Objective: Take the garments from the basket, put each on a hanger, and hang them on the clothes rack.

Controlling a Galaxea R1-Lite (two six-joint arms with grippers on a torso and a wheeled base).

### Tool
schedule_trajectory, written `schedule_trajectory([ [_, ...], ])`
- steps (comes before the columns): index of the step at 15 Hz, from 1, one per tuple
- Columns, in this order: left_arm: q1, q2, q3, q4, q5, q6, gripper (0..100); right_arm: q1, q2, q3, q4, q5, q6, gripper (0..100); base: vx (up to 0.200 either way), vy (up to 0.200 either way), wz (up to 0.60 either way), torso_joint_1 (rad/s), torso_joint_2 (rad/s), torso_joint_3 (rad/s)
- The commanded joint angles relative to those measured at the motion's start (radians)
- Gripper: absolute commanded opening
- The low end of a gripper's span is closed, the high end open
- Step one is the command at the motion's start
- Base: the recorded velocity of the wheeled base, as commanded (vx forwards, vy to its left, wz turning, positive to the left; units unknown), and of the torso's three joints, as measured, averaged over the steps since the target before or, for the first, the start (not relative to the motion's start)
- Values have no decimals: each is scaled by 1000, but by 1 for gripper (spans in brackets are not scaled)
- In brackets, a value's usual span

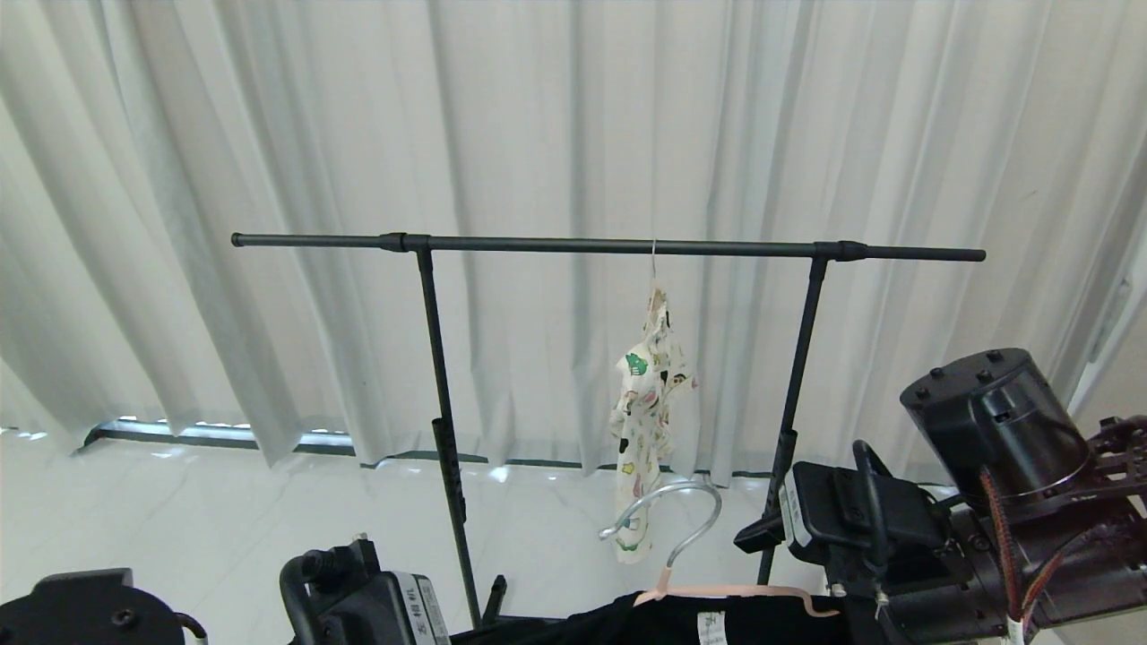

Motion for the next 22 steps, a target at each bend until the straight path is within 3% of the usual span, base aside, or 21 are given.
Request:
schedule_trajectory([
  [1, -2, -20, -1, 0, -1, 3, 0, 4, 23, -3, -9, 1, -1, 100, 0, 0, 0, 0, 0, 0],
  [7, -25, -18, -1, 0, 0, 4, 0, 20, 26, -10, -7, 1, 2, 100, 0, 0, 0, 0, 0, 0],
  [8, -28, -17, -1, 0, -1, 4, 0, 23, 26, -10, -9, 1, 2, 0, 0, 0, 0, 0, 0, 0],
  [17, -31, -6, 4, 0, 0, 26, 0, 27, 17, -7, -10, -7, -3, 0, 0, 0, 0, 0, 0, 0],
  [18, -31, -5, 7, 0, 0, 26, 100, 27, 11, -7, -12, -9, -6, 0, 0, 0, 0, 0, 0, 0],
  [21, -26, -9, 16, 0, 3, 20, 100, 12, -26, 0, -9, -9, -53, 0, 0, 0, 0, 0, 0, 0],
  [22, -14, -15, 19, 0, 5, 17, 100, -19, -49, 3, -6, -9, -102, 0, 0, 0, 0, 0, 0, 0],
])
